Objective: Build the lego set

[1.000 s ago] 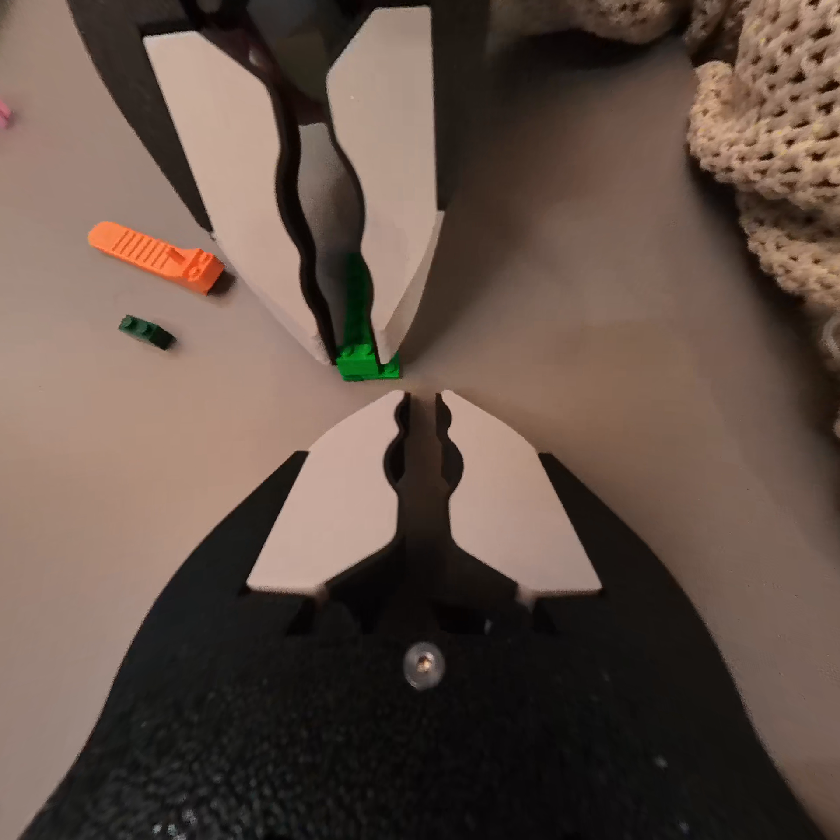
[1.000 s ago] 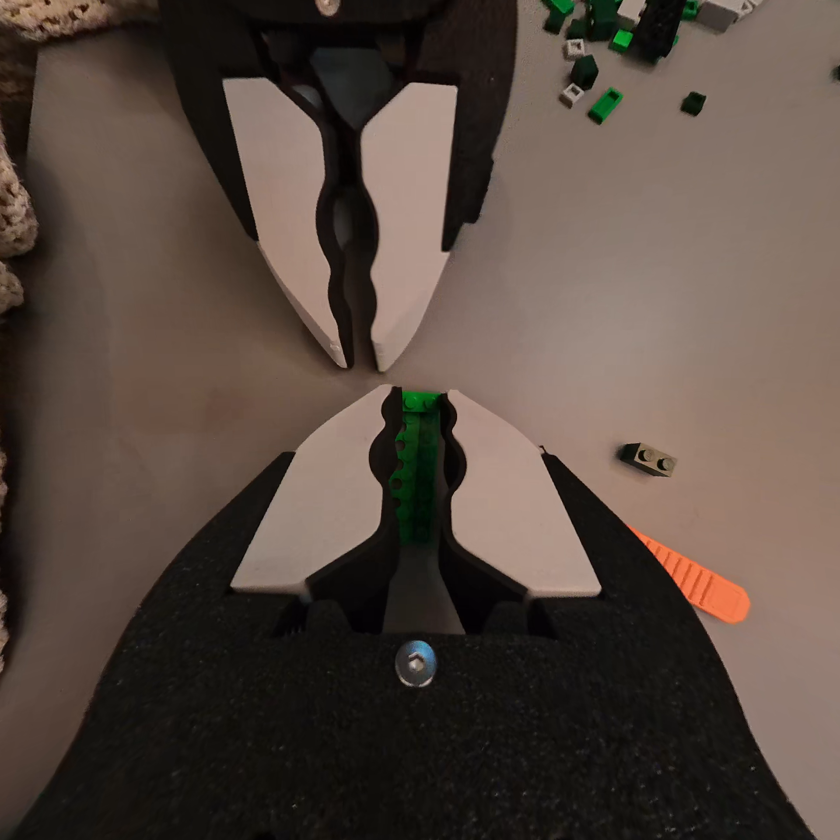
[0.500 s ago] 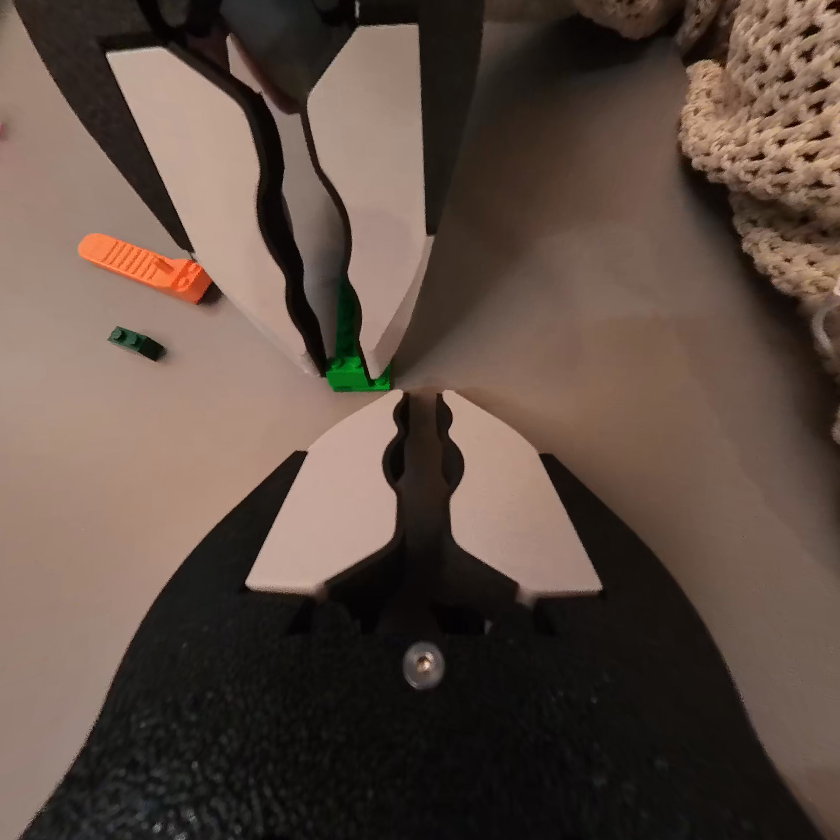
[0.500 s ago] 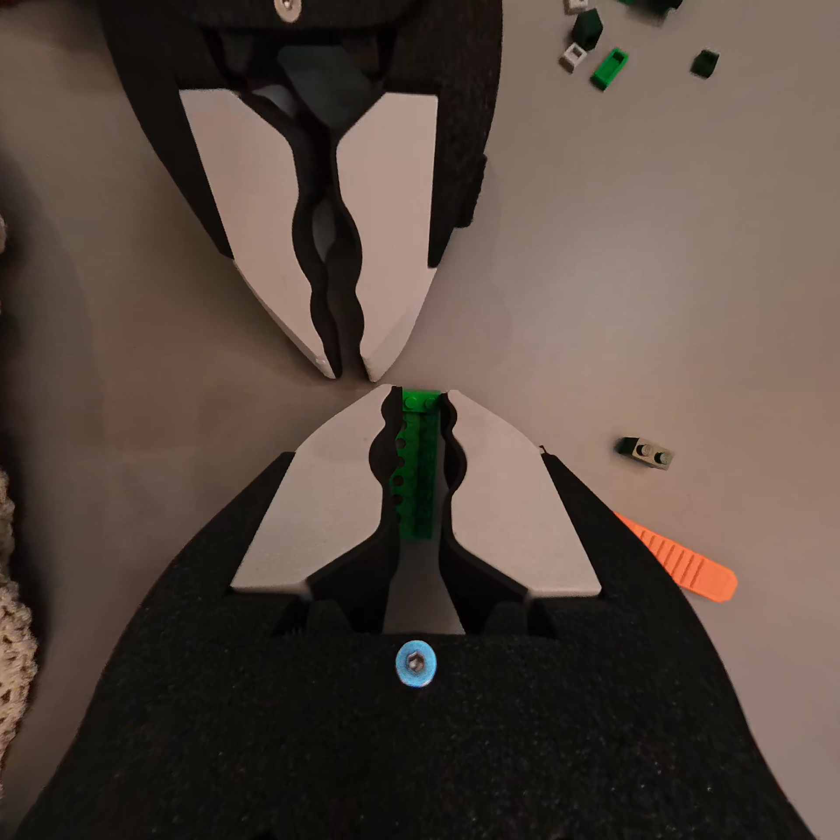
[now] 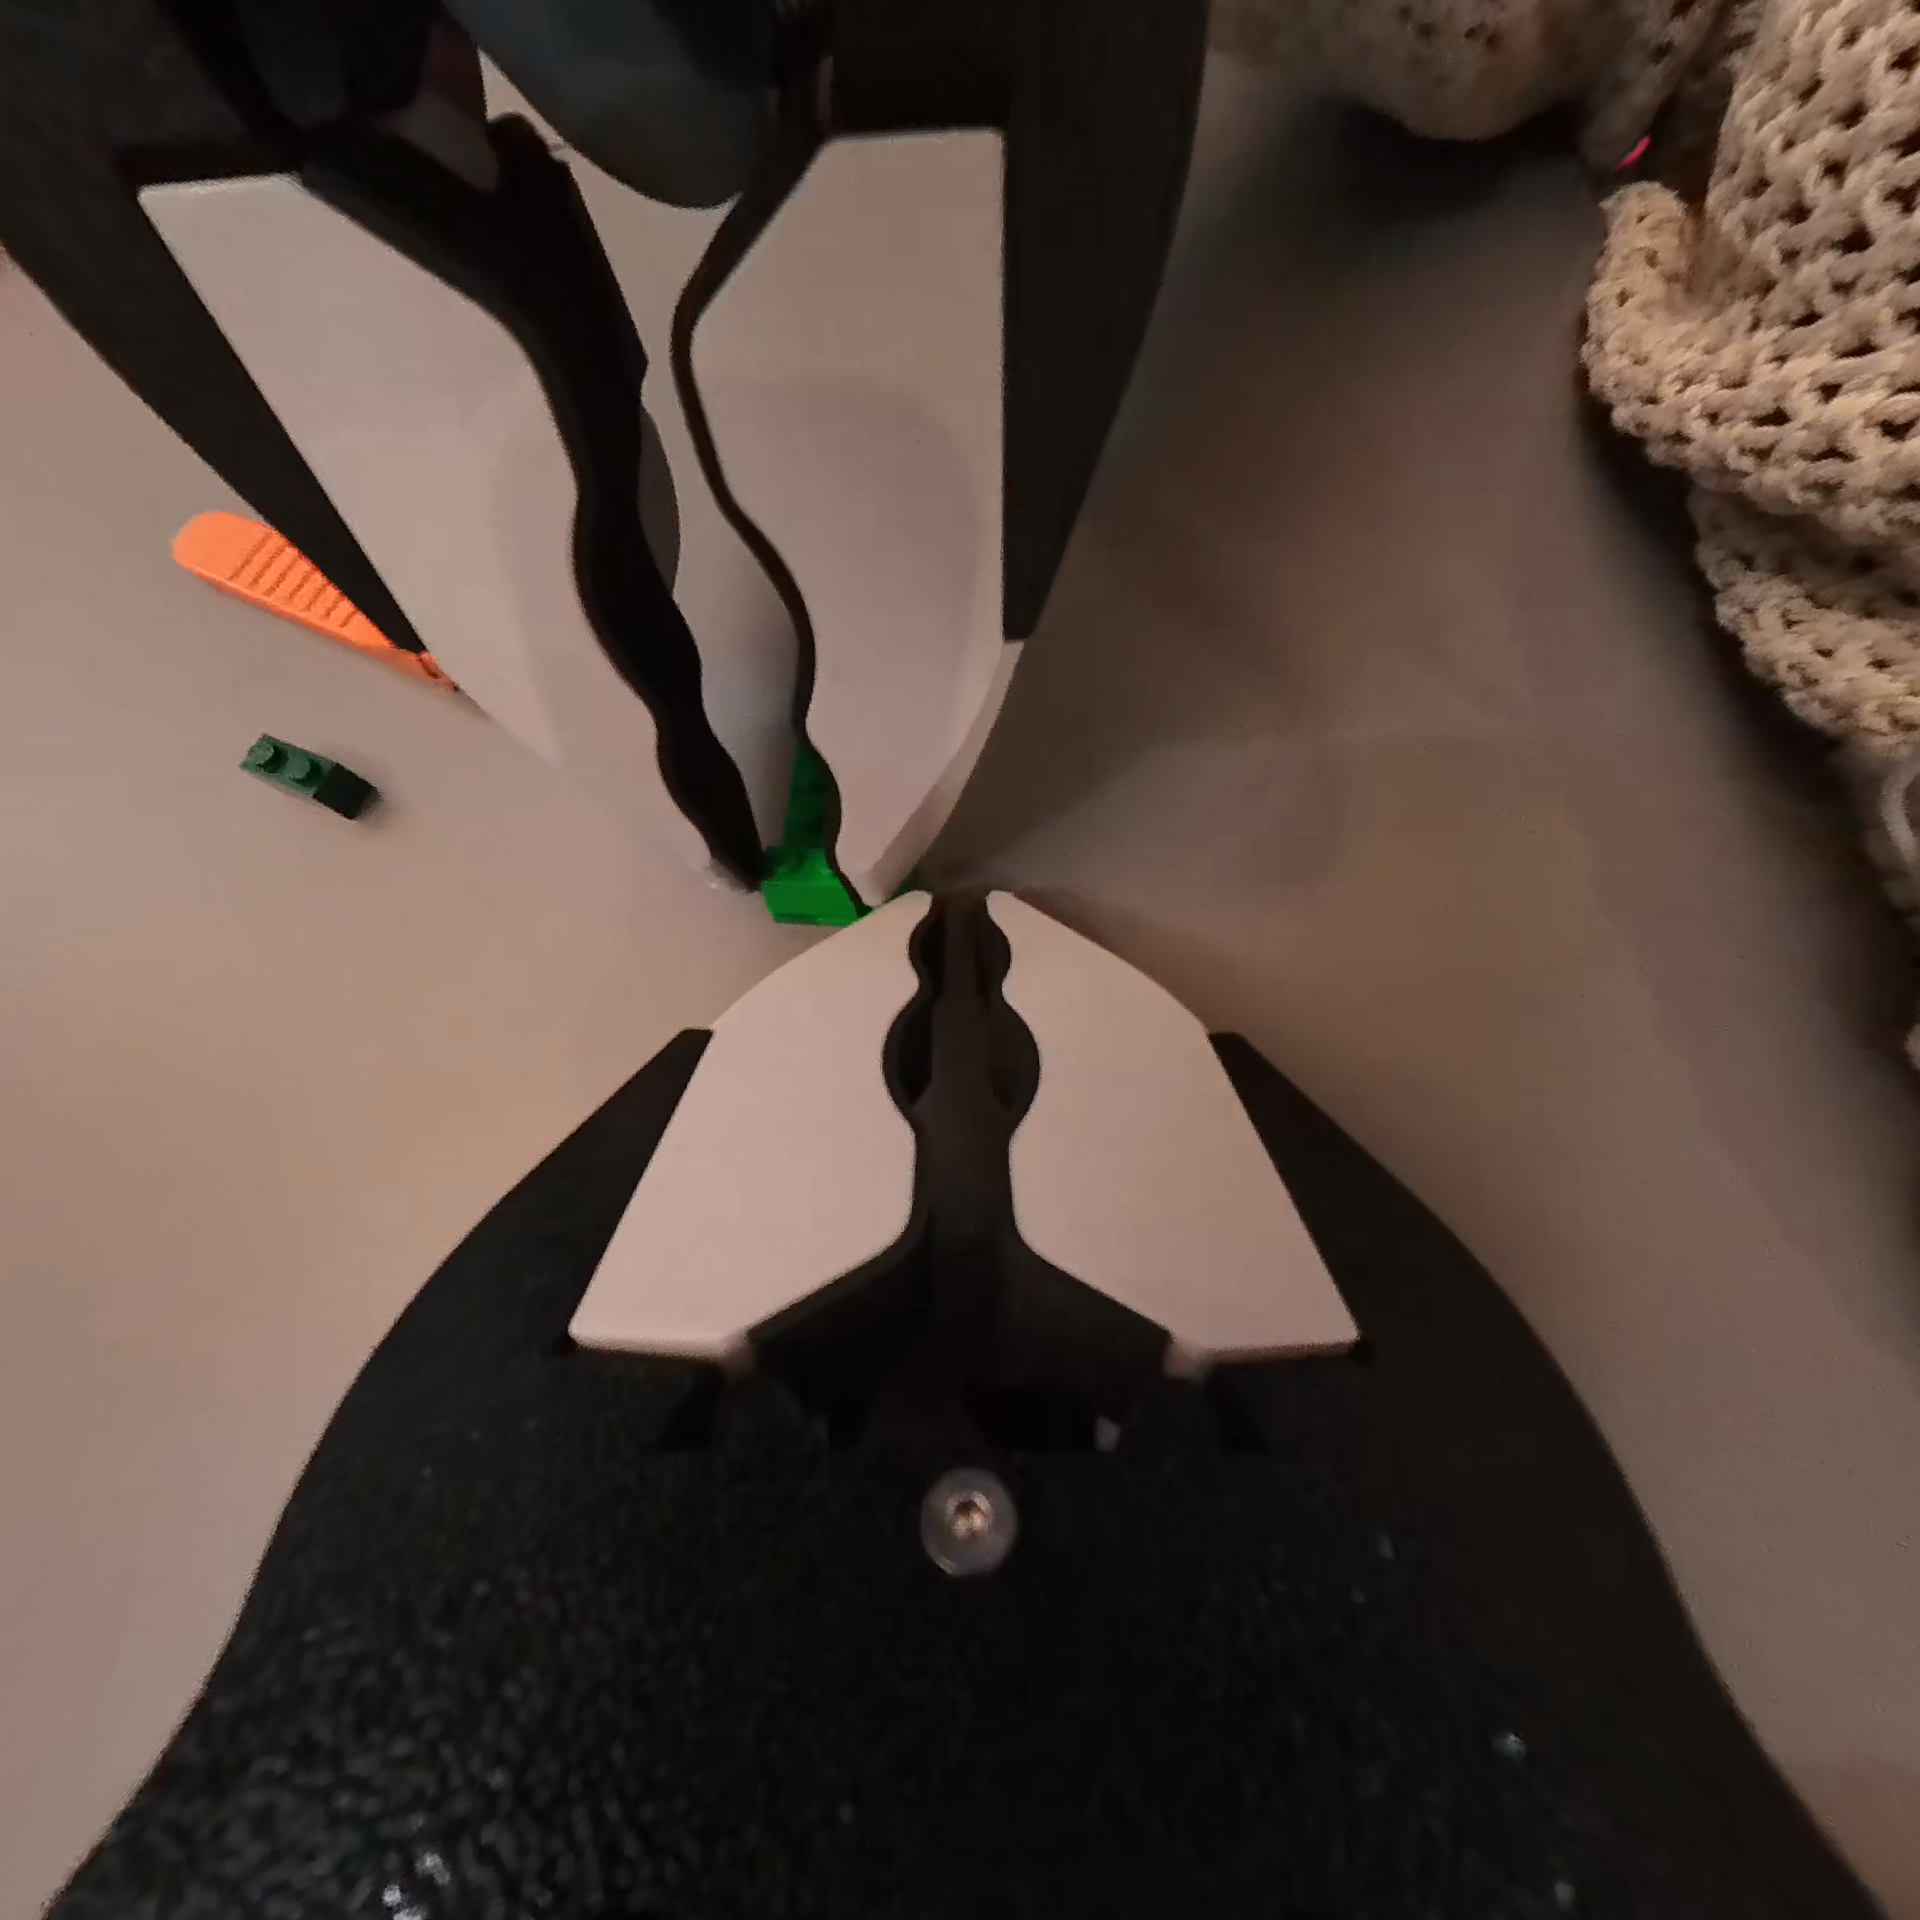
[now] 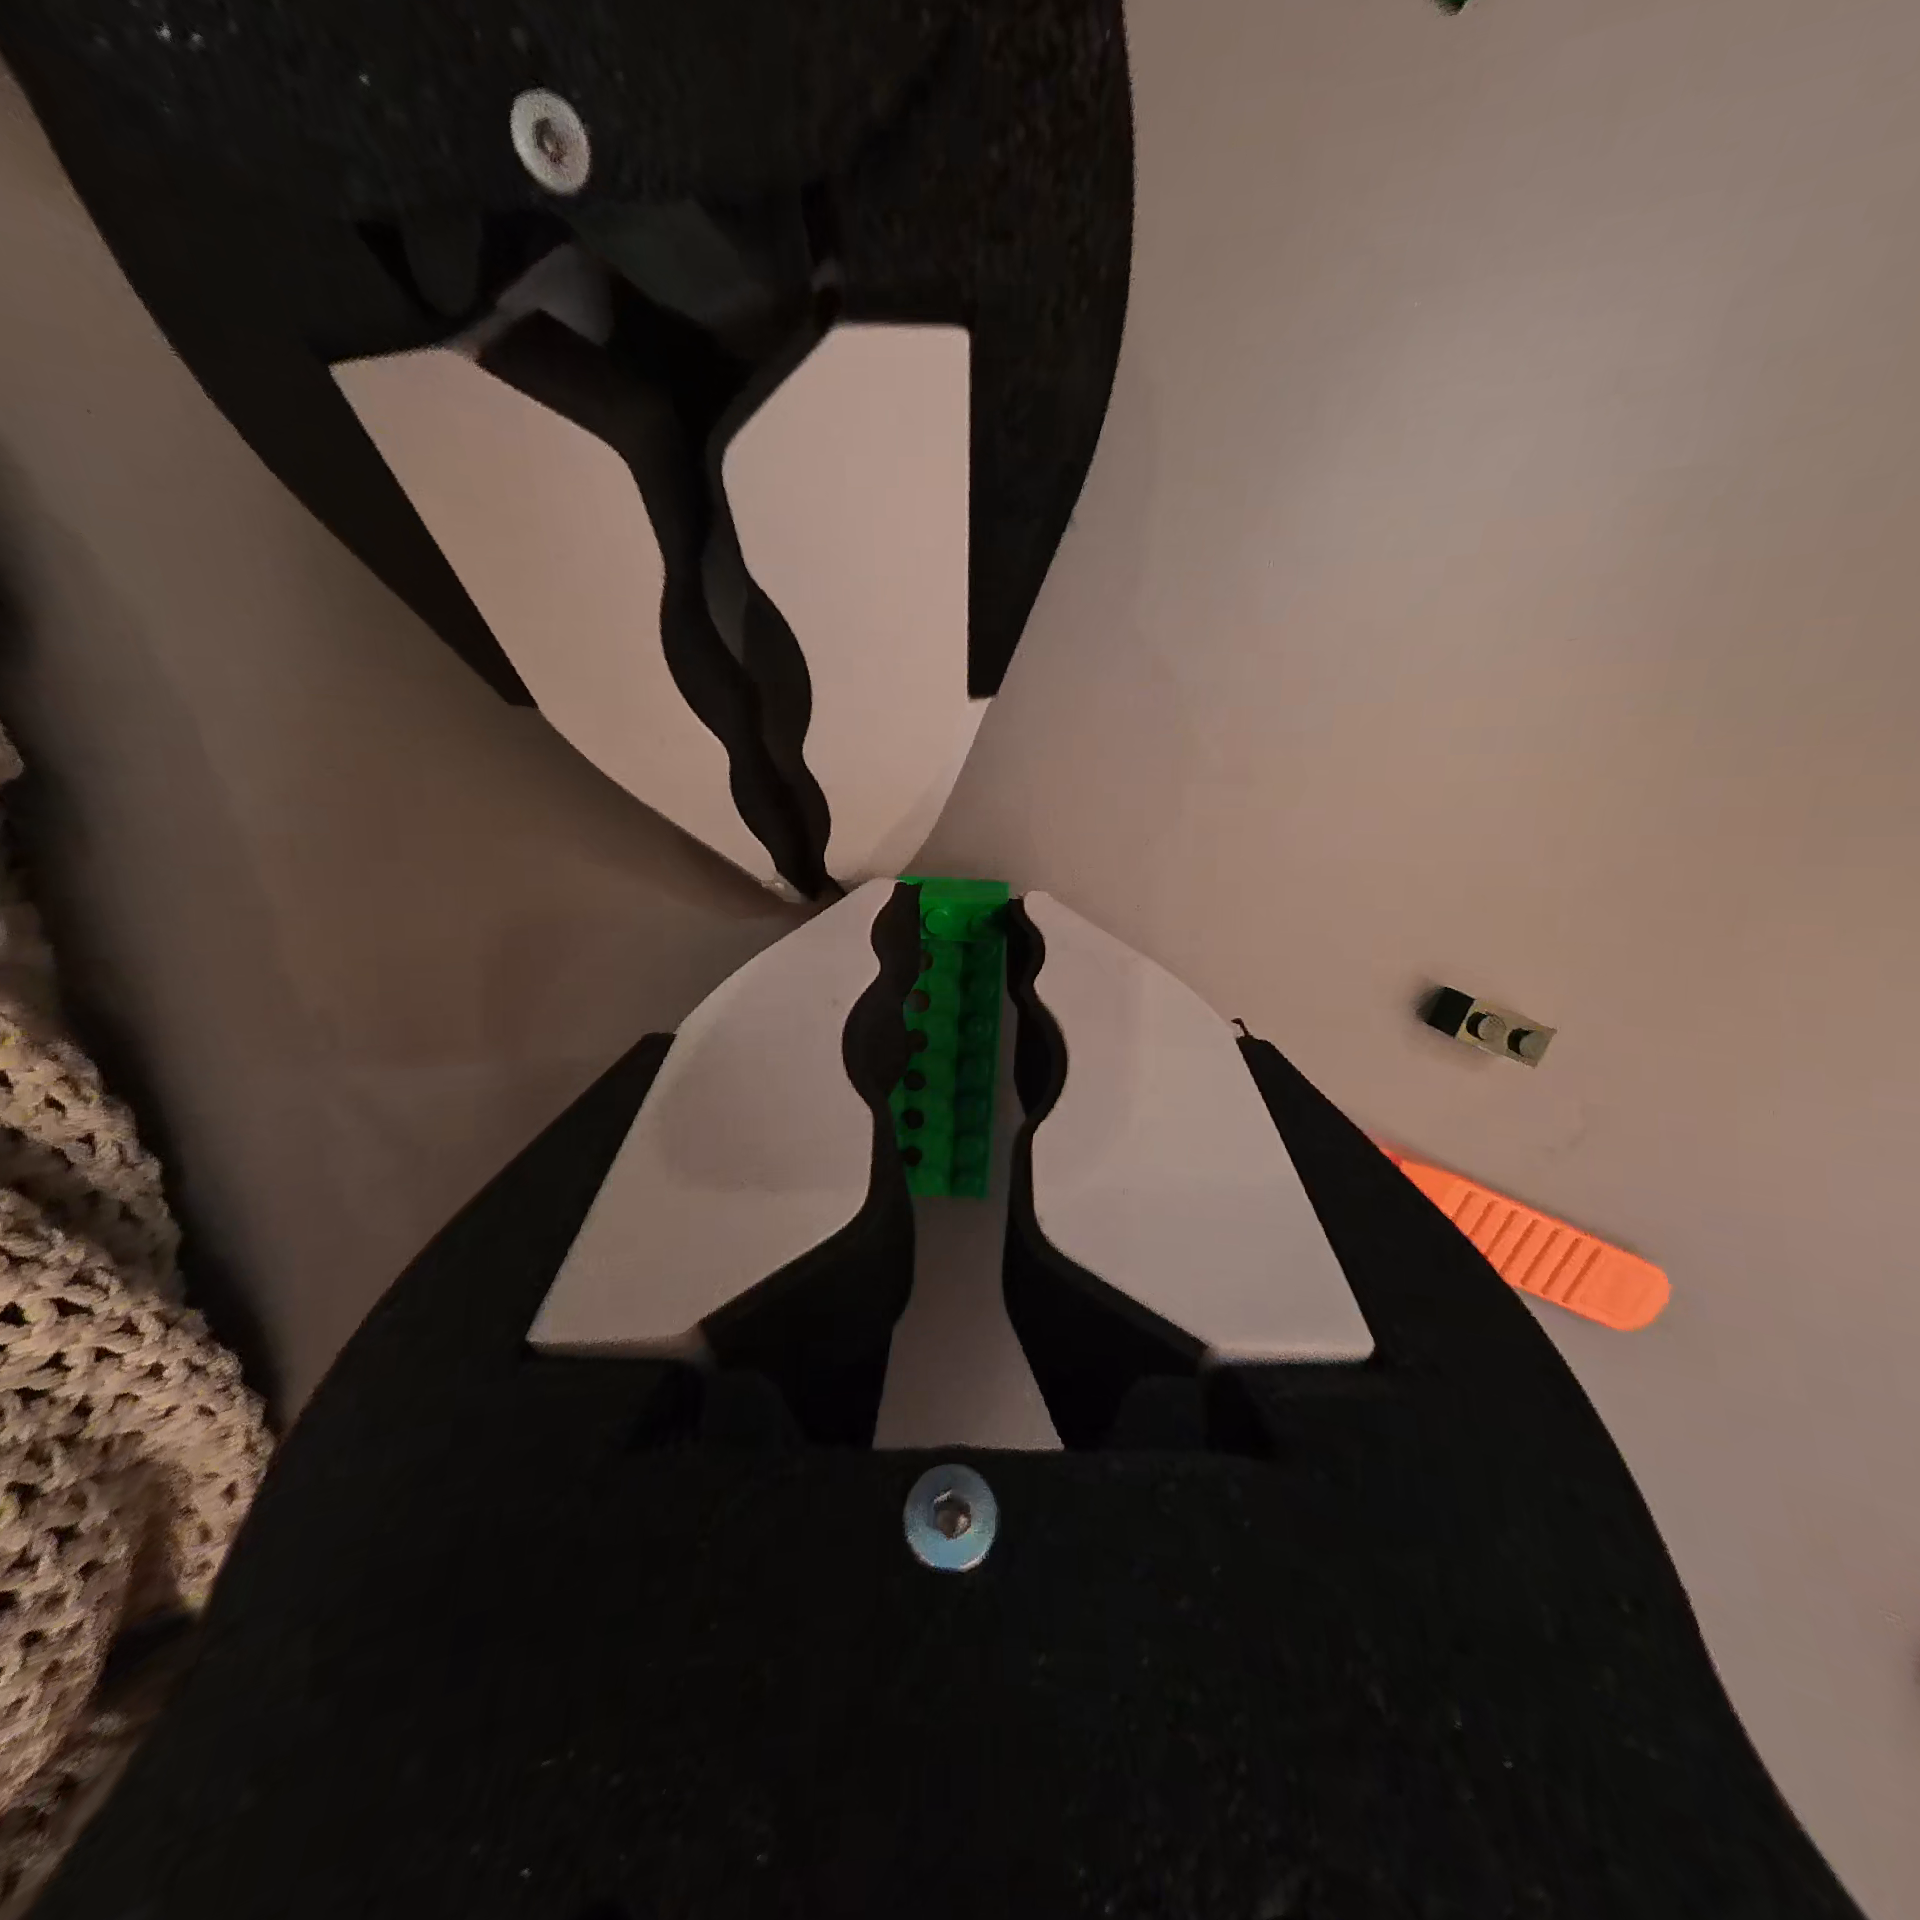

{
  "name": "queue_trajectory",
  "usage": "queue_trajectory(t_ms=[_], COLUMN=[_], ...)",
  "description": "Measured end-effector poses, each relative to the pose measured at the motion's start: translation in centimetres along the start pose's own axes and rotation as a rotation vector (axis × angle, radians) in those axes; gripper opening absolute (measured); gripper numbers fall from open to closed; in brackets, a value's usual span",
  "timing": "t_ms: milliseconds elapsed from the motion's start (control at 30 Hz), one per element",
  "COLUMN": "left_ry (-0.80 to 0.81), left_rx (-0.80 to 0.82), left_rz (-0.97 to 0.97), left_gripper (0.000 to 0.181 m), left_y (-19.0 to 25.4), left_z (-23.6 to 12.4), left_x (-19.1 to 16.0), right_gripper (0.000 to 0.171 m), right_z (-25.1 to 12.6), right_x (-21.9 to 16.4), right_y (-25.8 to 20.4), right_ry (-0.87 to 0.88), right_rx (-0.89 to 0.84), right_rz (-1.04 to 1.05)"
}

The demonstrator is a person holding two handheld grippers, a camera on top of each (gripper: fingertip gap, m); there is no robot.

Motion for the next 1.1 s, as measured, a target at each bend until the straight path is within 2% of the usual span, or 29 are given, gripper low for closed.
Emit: queue_trajectory(t_ms=[200,300,400,633,1100], left_ry=[0.002,0.016,0.009,0.013,0.004], left_rx=[0.001,0.031,0.045,0.08,0.059], left_rz=[0.042,0.008,-0.002,-0.012,-0.066], left_gripper=[0.001,0.007,0.021,0.032,0.028], left_y=[0.0,-0.6,-0.6,-0.7,-0.6], left_z=[-1.0,-1.5,-1.3,-0.7,-0.2], left_x=[-0.4,-0.5,-0.2,0.5,0.4], right_gripper=[0.016,0.016,0.016,0.015,0.016], right_z=[0.0,0.0,0.0,0.0,0.0], right_x=[-0.2,-0.4,-0.4,-0.3,-0.5], right_y=[0.0,0.0,0.1,0.0,-0.1], right_ry=[0.025,0.056,0.059,0.039,0.066], right_rx=[0.003,0.002,0.014,0.02,0.01], right_rz=[-0.025,-0.064,-0.069,-0.061,-0.062])
Point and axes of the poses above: each gripper's, where its closed fingertips meet, z out along the fingers, x out of its top, y = z × x across the jaws, the point moved 8 cm from there along -z, back along the fingers, and after that the axes turned 2 degrees about x, right-handed, at the moved point
